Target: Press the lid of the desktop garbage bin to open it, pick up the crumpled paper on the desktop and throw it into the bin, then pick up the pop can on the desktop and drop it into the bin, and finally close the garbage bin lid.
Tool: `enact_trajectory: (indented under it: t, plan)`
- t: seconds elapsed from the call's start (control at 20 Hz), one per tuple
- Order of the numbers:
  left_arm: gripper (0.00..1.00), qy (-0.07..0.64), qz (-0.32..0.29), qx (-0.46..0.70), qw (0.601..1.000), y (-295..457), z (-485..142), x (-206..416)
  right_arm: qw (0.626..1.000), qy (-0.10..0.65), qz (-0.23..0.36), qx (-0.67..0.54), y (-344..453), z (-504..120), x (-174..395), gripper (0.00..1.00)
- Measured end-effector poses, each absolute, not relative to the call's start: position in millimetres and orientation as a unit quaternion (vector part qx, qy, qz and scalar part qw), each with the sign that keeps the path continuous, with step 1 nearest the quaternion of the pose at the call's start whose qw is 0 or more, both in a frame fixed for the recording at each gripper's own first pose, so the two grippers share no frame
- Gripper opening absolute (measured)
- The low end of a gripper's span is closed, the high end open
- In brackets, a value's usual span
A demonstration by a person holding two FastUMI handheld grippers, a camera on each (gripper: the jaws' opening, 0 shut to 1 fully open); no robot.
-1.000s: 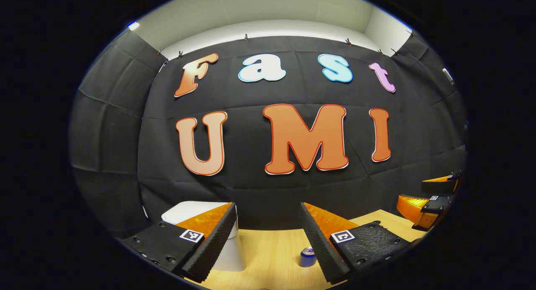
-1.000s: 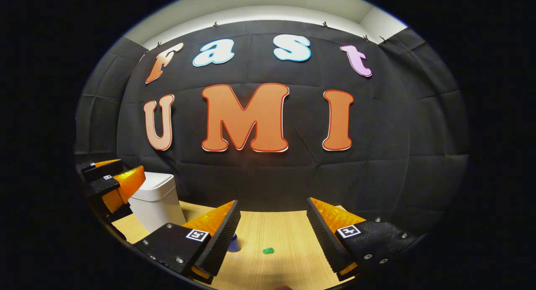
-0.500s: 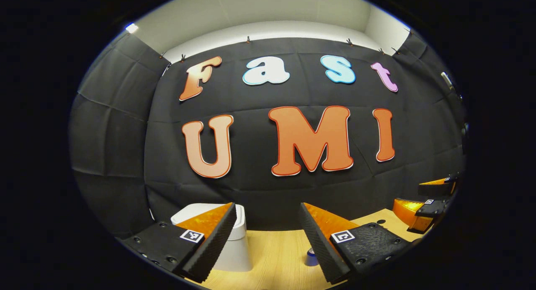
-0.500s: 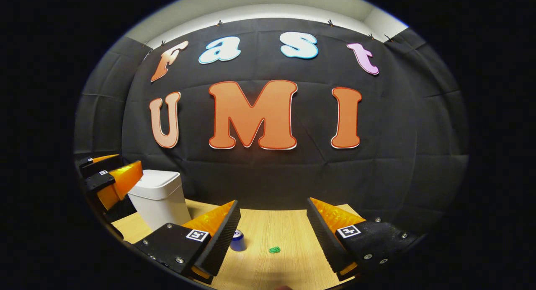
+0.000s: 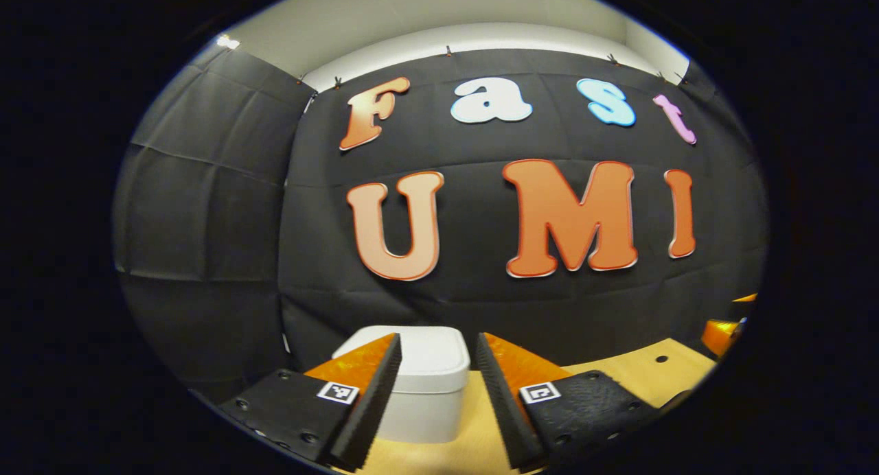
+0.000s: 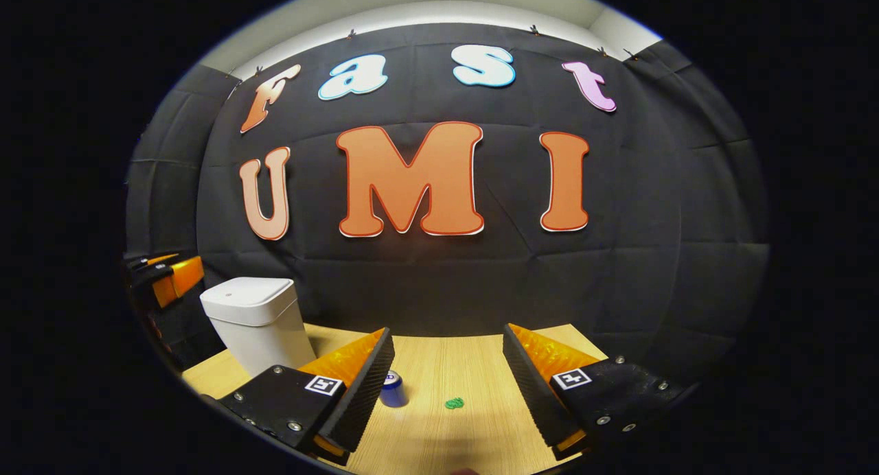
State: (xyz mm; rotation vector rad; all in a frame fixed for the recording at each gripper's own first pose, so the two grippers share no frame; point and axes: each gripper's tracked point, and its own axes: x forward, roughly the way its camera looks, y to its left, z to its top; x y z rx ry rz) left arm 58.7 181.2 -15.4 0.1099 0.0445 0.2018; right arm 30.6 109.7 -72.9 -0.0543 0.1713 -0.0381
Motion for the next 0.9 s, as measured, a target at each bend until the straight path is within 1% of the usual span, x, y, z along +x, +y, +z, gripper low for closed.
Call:
enact_trajectory:
  t: [0.15, 0.2, 0.25, 0.35, 0.4, 0.45, 0.5, 0.65, 0.75, 0.9]
  plan:
    - [0.34, 0.041, 0.094, 0.009, 0.995, 211.4, -25.1, 86.8, 0.996, 0.087, -0.019, -0.025, 111.3, -74.3, 30.7, 0.95]
    - [0.28, 0.053, 0.093, -0.008, 0.994, 222.9, -34.9, 99.2, 0.996, 0.085, -0.022, -0.026, 110.9, -74.0, 29.9, 0.95]
    - [0.24, 0.067, 0.089, -0.018, 0.994, 229.8, -46.5, 111.9, 0.996, 0.083, -0.025, -0.027, 108.8, -72.9, 29.4, 0.95]
    - [0.11, 0.115, 0.075, -0.032, 0.99, 242.1, -82.7, 133.9, 0.996, 0.079, -0.033, -0.027, 102.5, -72.0, 28.0, 0.95]
    - [0.02, 0.138, 0.066, -0.032, 0.988, 245.4, -98.5, 139.4, 0.996, 0.079, -0.038, -0.025, 99.0, -73.3, 27.4, 0.95]
    - [0.02, 0.16, 0.061, -0.029, 0.985, 248.8, -117.1, 151.0, 0.995, 0.081, -0.044, -0.024, 95.1, -74.8, 27.1, 0.95]
    - [0.01, 0.174, 0.062, -0.031, 0.982, 255.8, -127.5, 156.3, 0.995, 0.084, -0.05, -0.021, 90.6, -77.3, 27.0, 0.95]
    - [0.0, 0.159, 0.052, -0.021, 0.986, 256.1, -127.0, 172.4, 0.994, 0.088, -0.07, -0.018, 77.0, -80.5, 27.5, 0.95]
    - [0.0, 0.187, 0.052, -0.006, 0.981, 252.5, -137.7, 169.1, 0.992, 0.094, -0.078, -0.018, 72.3, -83.6, 28.7, 0.95]
    - [0.0, 0.175, 0.051, -0.027, 0.983, 254.9, -133.1, 172.8, 0.992, 0.1, -0.08, -0.021, 72.0, -89.5, 30.9, 0.95]
